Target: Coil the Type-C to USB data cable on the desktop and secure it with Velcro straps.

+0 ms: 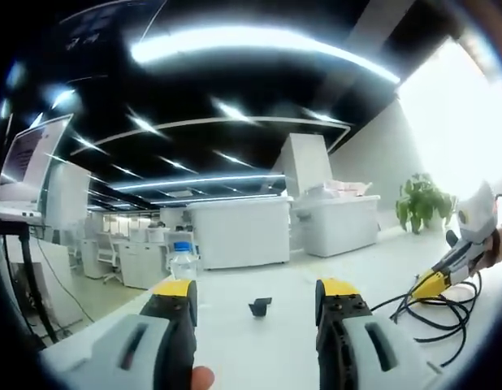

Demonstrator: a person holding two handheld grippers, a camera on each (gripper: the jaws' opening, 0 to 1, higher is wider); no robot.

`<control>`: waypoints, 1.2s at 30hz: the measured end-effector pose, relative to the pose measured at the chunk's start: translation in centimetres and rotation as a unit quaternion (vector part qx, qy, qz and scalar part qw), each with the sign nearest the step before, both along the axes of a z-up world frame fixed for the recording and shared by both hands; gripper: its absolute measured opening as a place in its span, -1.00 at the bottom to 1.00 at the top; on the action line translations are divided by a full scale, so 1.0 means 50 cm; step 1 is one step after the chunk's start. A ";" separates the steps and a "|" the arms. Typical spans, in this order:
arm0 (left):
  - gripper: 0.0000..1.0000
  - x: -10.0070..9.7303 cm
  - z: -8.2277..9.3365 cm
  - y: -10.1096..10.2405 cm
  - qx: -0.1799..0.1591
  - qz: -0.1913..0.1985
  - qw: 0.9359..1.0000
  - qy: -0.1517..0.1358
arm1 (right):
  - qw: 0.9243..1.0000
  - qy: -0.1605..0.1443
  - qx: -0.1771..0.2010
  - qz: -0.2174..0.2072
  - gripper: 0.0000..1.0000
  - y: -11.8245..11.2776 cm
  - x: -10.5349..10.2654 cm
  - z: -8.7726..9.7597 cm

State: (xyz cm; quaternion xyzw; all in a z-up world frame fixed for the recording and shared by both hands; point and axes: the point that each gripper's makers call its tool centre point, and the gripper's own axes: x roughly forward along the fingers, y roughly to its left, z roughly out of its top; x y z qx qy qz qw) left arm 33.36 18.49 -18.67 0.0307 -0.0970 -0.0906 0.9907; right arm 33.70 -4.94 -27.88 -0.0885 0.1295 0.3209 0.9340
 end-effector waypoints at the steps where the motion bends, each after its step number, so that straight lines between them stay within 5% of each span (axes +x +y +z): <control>1: 0.18 0.000 0.000 -0.001 0.001 -0.001 1.000 -0.001 | 1.000 -0.005 -0.001 0.001 -0.94 -0.001 -0.001 0.004; 5: 0.19 -0.001 0.000 -0.005 0.001 -0.006 1.000 -0.001 | 1.000 -0.027 0.002 -0.002 -0.95 -0.002 -0.002 0.022; 10: 0.20 0.000 0.001 -0.022 0.001 -0.028 1.000 -0.003 | 0.988 -0.147 -0.040 -0.004 -0.95 0.002 -0.016 0.097; 20: 0.34 -0.006 0.000 -0.084 0.025 -0.088 0.996 -0.012 | 0.979 -0.203 0.018 -0.012 -0.96 -0.002 -0.056 0.174; 29: 0.05 -0.028 -0.018 -0.160 0.028 -0.185 0.982 -0.002 | 0.966 -0.256 0.027 0.006 -0.96 0.024 -0.104 0.222; 36: -0.09 -0.032 -0.024 -0.180 0.070 -0.201 0.977 -0.012 | 0.962 -0.270 0.028 0.038 -0.96 0.061 -0.134 0.230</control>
